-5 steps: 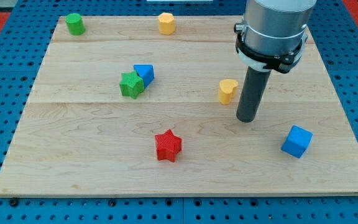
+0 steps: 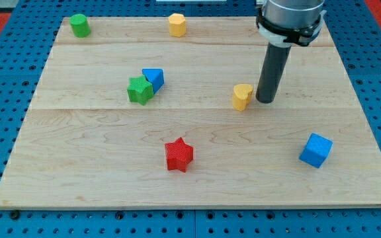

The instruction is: Push the blue triangle right a bit

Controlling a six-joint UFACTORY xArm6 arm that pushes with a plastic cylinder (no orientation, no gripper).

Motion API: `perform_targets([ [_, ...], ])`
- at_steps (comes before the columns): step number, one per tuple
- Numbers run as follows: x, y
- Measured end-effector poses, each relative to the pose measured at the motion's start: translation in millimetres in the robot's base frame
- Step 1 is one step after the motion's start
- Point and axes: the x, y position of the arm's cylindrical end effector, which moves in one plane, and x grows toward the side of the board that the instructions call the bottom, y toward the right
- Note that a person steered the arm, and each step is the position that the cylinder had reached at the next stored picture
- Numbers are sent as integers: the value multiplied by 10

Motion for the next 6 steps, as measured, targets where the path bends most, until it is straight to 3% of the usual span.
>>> perform_targets([
  [2,-444,-101],
  [4,-500,-1191],
  [6,-869,-1427],
])
